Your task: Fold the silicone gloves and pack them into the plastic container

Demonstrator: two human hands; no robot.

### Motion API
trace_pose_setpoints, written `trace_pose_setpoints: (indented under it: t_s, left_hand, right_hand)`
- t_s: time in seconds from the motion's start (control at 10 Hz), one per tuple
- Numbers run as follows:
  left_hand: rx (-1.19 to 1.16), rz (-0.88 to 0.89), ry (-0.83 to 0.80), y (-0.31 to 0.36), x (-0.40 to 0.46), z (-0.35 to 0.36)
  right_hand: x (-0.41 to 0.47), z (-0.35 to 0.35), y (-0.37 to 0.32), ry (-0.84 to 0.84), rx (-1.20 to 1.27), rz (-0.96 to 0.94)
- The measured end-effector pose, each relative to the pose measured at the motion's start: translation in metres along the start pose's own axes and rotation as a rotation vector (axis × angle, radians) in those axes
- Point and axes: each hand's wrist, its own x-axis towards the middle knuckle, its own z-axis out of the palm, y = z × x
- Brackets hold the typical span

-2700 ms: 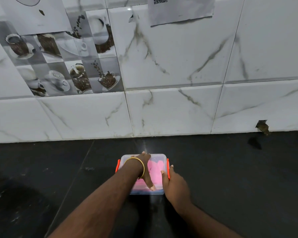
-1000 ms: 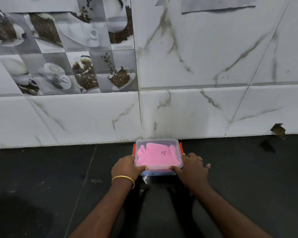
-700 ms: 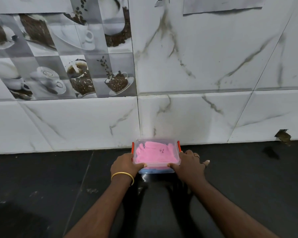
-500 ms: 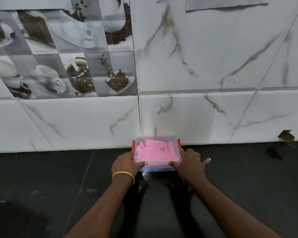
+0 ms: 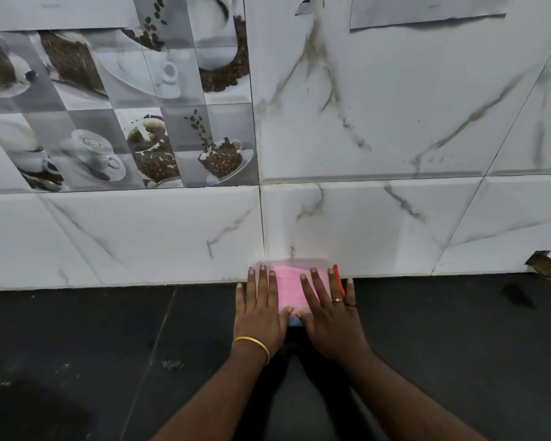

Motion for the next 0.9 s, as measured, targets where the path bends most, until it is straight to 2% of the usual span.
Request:
trace_pose_setpoints:
  t_s: [0.2, 0.3, 0.4, 0.5, 0.6, 0.8, 0.9]
  left_hand:
    - [-0.011, -0.021, 0.019, -0.001, 0.005, 0.017]
    - [-0.169, -0.056, 0.018, -0.005, 0.006, 0.023]
    - [-0.751, -0.351, 0.137, -0.005, 0.012, 0.020]
    - [-1.448, -0.800, 0.136, -0.004, 0.027, 0.016]
    - [-1.730, -0.953, 0.084, -0.008, 0.036, 0.019]
    - [-1.728, -0.930, 0.019, -0.011, 0.040, 0.022]
    - [-1.678, -0.859, -0.079, -0.016, 0.042, 0.014]
  right_hand:
    - [0.004, 0.021, 0.007, 0.018, 0.036, -0.021]
    - [0.003, 0.021, 0.006, 0.073, 0.116, 0.010]
    - [0.006, 0.019, 0.003, 0.145, 0.417, 0.317]
    - [0.021, 0.016, 0.001, 0.185, 0.916, 0.647]
    - [0.034, 0.012, -0.001, 0.175, 1.289, 0.817]
    - [0.037, 0.013, 0.002, 0.193, 1.395, 0.800]
    - [0.037, 0.008, 0.008, 0.093, 1.370, 0.778]
